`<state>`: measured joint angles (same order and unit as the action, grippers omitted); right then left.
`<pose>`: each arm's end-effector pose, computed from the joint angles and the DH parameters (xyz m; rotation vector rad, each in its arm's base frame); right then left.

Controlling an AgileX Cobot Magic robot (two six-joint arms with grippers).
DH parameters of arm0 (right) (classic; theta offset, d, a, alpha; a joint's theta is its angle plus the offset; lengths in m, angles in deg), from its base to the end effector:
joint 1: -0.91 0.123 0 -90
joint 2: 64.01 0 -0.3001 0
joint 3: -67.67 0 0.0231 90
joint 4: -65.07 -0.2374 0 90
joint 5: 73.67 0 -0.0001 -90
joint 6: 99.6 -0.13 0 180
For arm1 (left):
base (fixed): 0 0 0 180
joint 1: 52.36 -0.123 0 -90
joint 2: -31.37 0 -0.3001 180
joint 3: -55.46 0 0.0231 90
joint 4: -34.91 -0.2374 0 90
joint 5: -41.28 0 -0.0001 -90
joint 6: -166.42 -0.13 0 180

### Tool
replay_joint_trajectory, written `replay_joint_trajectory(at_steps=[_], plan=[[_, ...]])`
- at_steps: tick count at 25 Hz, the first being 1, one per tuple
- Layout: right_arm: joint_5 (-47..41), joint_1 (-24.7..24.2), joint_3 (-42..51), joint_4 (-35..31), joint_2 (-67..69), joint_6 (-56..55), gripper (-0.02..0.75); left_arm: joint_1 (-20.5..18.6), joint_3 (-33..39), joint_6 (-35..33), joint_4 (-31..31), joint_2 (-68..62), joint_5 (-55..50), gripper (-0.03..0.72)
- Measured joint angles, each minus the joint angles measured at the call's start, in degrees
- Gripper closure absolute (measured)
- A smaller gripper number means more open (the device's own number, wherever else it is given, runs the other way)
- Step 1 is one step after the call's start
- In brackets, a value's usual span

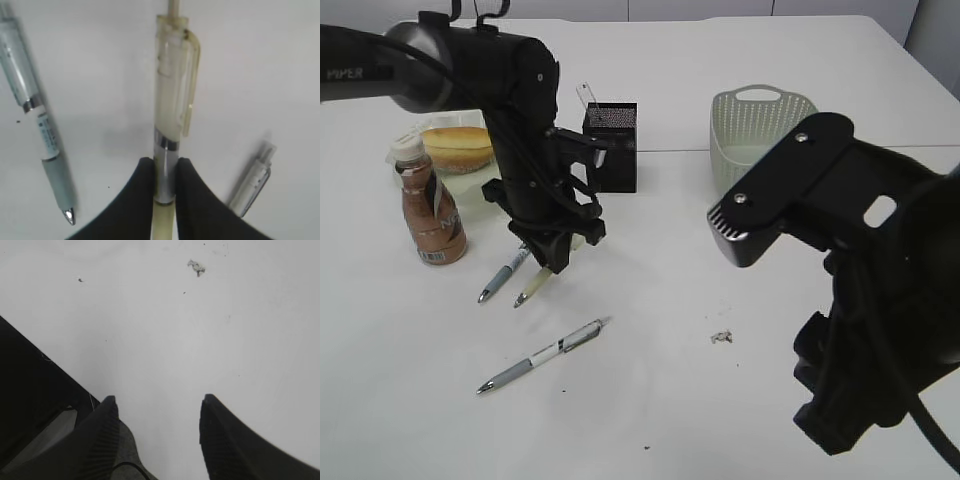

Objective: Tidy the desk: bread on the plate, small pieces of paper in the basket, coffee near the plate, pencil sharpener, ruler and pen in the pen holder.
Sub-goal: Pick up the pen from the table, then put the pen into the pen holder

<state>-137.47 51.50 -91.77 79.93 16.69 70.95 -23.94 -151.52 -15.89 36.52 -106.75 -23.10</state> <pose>0.1647 0.1533 0.2737 -1.0902 2.5699 -0.1178 0.4059 -0.2234 0.1297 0.7971 2.9653 -0.0657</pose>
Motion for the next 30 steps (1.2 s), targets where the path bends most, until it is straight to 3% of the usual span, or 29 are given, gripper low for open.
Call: replay_joint_trajectory(at_steps=[10, 30], plan=[[0.5, 0.0, 0.0, 0.1, 3.2, -1.4, 0.354, 0.0, 0.1, 3.1, 0.1, 5.6, 8.4, 0.622], [6.1, 0.0, 0.0, 3.8, 4.5, -1.5, 0.354, 0.0, 0.3, 3.5, -4.0, 8.1, 44.5, 0.617]])
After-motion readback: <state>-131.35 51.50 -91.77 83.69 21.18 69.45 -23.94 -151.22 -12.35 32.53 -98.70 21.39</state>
